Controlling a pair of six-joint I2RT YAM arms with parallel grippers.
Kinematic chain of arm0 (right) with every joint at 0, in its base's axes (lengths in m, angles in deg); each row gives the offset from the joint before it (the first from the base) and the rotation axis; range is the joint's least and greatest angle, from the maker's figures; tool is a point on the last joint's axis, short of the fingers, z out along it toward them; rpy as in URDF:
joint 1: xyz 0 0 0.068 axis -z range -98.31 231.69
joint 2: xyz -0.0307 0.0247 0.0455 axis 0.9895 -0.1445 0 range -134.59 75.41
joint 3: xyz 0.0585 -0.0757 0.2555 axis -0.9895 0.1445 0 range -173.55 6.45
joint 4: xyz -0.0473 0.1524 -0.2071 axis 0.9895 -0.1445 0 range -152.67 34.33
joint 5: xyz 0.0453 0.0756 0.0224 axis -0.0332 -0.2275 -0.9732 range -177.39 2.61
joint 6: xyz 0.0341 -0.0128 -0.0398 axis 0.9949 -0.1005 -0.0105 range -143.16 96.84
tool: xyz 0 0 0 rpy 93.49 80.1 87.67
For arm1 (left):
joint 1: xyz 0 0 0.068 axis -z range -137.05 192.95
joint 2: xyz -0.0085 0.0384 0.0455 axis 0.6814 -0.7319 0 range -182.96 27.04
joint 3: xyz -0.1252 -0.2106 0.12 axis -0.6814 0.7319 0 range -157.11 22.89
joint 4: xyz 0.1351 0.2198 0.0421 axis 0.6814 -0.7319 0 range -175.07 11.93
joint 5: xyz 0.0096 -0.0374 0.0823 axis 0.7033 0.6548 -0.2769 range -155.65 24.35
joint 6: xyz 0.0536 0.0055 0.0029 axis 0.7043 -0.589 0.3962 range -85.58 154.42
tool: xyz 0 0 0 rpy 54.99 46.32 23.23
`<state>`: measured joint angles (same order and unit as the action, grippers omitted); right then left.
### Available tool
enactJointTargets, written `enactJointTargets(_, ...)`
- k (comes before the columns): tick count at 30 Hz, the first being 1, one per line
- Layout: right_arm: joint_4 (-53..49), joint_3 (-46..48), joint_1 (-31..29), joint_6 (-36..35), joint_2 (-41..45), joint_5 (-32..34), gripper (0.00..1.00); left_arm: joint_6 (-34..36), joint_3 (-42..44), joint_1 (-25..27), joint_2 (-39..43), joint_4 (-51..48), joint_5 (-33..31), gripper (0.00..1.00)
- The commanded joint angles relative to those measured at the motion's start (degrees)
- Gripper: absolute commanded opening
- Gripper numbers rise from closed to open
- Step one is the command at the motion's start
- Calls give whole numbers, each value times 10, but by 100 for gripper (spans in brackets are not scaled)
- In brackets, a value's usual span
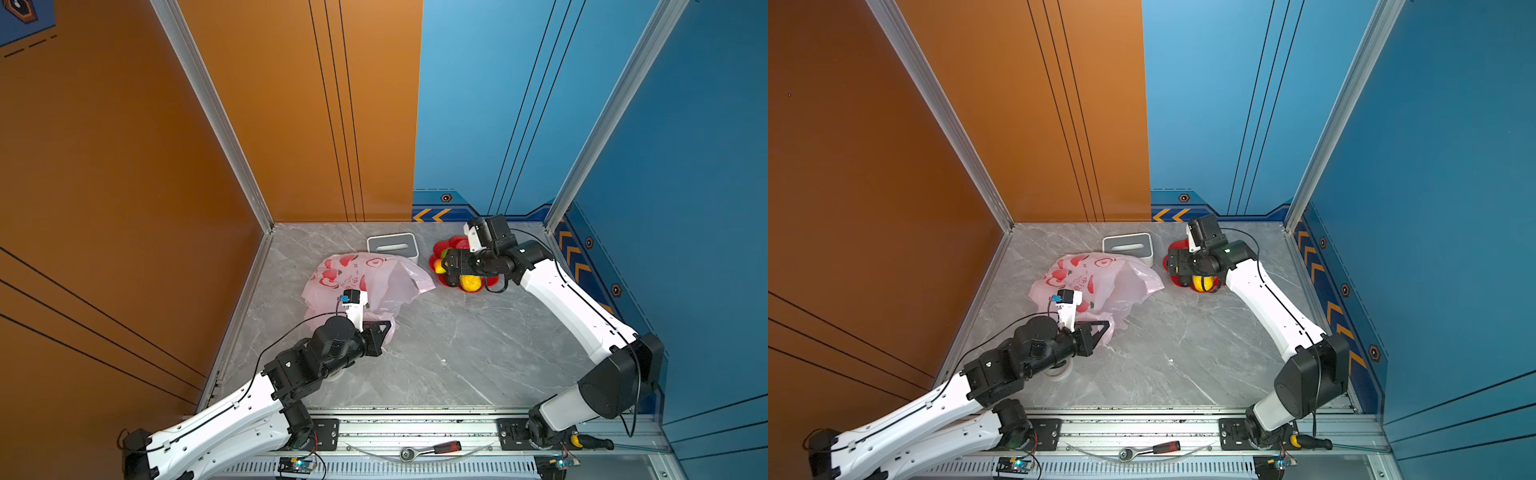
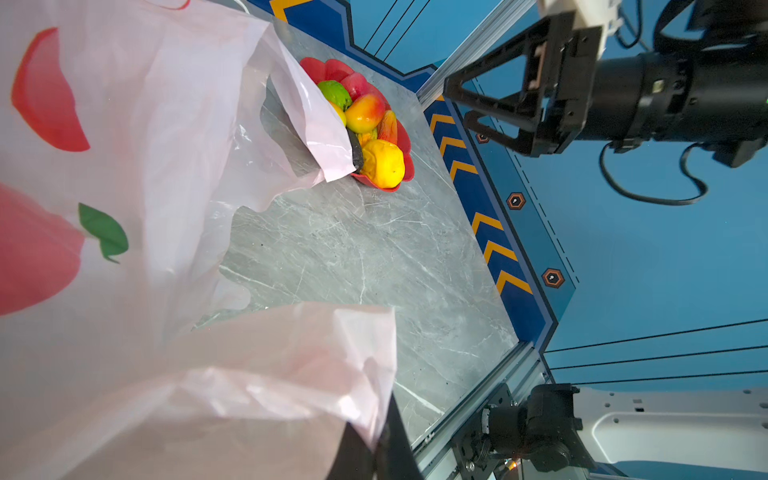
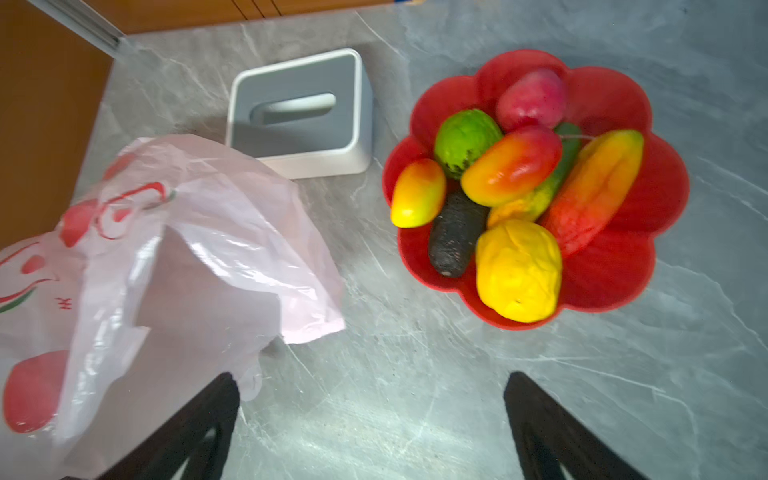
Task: Place the fruits into the plastic bag
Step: 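Release the bag with the right gripper and move it over the red bowl, then lower the right gripper and grasp the yellow papaya in the bowl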
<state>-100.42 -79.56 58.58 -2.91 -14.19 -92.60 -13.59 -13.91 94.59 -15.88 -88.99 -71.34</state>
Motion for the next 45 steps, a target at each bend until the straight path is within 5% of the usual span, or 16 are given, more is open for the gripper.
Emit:
enactJointTargets(1,-62,-4,21,-36,-61,42,100,-1,-3,-7,-3,35,19,0)
enactJointTargets(17,-37,-76,63,-54,-234,99,99,-3,-20,-9,-2,24,24,0)
enactJointTargets(34,0,-86,88,-41,-288,72,77,-1,-26,-12,-11,19,21,0)
enactJointTargets(39,2,-85,90,-37,-286,66,62,-2,-26,-13,-11,20,21,0)
enactJointTargets(45,5,-60,89,-33,-243,66,57,-3,-26,-14,-11,22,21,0)
